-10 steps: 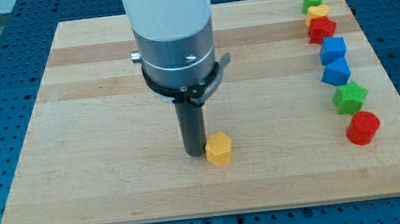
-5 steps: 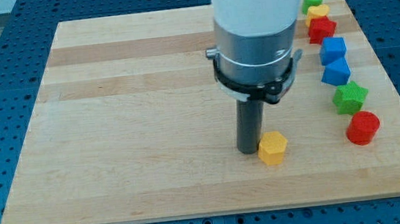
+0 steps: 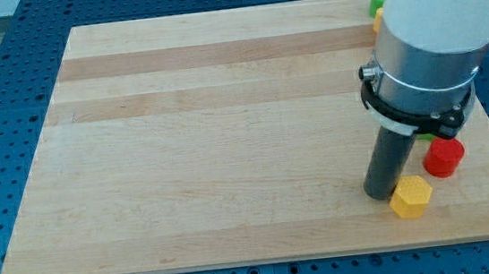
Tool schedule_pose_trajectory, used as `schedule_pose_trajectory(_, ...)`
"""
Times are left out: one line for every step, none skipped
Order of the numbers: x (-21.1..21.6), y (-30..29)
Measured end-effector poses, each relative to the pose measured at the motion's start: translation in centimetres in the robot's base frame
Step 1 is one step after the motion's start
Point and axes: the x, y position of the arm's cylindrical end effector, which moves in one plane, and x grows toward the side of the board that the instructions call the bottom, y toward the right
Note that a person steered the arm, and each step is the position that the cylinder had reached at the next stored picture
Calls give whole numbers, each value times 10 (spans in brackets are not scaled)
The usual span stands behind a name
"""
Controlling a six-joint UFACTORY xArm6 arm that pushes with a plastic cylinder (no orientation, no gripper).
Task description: Adjust the yellow hexagon to the bottom right
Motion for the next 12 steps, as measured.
schedule_pose_trajectory(9,0)
schedule_pose_trajectory(18,0)
schedule_pose_trajectory(22,0)
schedule_pose_trajectory(32,0)
schedule_pose_trajectory(34,2)
schedule_pose_trajectory(34,10)
schedule_pose_trajectory(34,26)
schedule_pose_trajectory(44,26)
schedule_pose_trajectory(49,26)
schedule_pose_trajectory(44,26)
schedule_pose_trajectory(39,35)
schedule_pose_trajectory(39,54)
